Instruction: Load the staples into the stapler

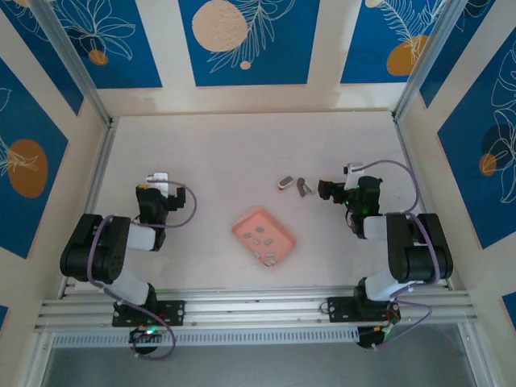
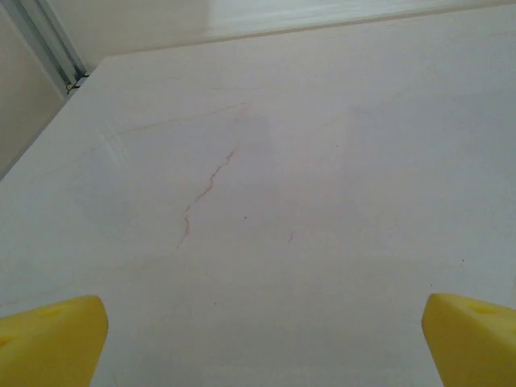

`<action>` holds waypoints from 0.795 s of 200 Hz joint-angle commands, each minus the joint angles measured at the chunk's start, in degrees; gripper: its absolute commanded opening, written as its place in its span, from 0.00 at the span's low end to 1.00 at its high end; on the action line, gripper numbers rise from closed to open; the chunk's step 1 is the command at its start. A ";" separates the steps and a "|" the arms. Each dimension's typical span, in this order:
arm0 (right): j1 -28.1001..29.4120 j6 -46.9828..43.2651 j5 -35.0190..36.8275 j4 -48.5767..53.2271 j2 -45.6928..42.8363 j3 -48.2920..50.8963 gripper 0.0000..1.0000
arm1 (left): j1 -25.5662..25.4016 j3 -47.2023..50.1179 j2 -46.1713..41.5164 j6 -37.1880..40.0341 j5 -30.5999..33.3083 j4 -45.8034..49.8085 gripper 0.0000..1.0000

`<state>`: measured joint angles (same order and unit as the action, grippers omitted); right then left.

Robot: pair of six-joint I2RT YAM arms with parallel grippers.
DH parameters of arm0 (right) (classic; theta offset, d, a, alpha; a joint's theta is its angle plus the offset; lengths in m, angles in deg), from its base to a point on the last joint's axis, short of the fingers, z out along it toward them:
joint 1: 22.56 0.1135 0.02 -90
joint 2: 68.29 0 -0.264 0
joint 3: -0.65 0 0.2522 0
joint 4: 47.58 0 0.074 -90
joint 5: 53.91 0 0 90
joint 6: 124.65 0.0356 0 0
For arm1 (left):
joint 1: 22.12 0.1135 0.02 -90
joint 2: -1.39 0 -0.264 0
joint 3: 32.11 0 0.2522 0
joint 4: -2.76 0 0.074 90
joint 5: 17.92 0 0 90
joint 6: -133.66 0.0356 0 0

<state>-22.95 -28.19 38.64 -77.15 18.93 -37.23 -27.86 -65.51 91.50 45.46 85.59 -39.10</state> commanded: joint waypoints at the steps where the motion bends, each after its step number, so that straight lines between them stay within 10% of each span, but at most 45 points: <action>1: -0.24 -1.01 -0.97 -1.97 -0.05 -0.14 0.99 | 0.63 -0.61 -0.46 -0.84 -1.04 -0.42 1.00; 159: -0.69 -0.75 -1.84 -1.82 -0.03 -0.24 0.99 | 0.69 -0.75 -0.46 -0.84 -1.13 -0.28 1.00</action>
<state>-23.38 -28.19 37.77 -77.15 18.93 -37.23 -27.86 -65.48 91.50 45.46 85.59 -39.10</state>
